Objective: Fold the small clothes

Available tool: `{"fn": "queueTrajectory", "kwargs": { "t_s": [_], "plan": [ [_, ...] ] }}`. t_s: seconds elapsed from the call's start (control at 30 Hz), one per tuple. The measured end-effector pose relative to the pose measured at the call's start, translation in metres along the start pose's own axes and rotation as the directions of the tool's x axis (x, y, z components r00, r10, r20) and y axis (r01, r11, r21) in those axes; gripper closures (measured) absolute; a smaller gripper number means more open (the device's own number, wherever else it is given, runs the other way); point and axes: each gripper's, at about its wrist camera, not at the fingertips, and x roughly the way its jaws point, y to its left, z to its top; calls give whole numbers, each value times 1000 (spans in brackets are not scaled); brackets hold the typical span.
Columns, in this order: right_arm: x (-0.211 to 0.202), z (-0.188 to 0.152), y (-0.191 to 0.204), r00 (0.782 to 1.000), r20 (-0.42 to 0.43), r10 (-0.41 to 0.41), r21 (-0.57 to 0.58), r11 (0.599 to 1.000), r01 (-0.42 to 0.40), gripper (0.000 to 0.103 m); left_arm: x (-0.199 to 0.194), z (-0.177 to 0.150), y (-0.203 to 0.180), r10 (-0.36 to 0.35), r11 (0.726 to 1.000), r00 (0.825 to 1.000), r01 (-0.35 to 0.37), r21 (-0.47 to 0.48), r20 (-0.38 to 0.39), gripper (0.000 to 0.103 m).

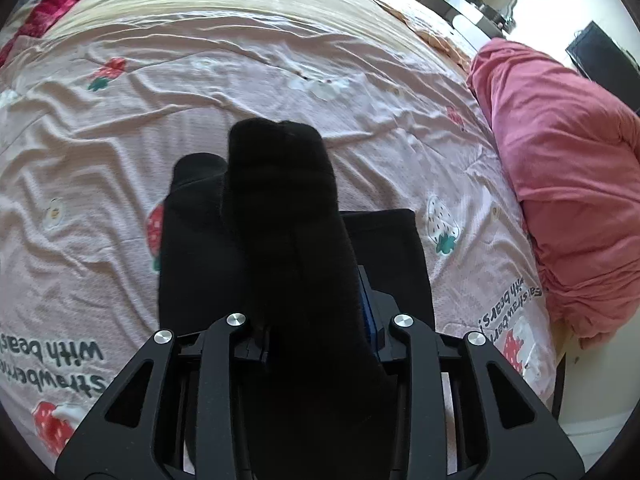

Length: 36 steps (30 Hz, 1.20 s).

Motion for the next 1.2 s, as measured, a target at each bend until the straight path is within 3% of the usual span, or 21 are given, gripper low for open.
{"fn": "queueTrajectory", "kwargs": {
  "t_s": [0.33,0.67,1.07,1.13,1.2],
  "plan": [
    [2,2,-30,997,-67,33,163,986,-22,96,33,-1,-20,19,1000,999,-18,16,-45,72],
    [0,1,-36,995,-89,35,204,979,-16,95,48,3,-27,15,1000,997,-13,21,-71,65],
    [-1,4,-42,992,-113,51,236,972,-23,95,56,6,-28,-25,1000,994,24,-6,-105,46],
    [-1,6,-44,992,-116,54,245,969,-24,95,55,7,-28,-56,998,993,55,-15,-107,39],
    [-3,6,-47,992,-116,53,254,967,-22,95,52,7,-29,-80,997,991,78,-17,-104,38]
  ]
}}
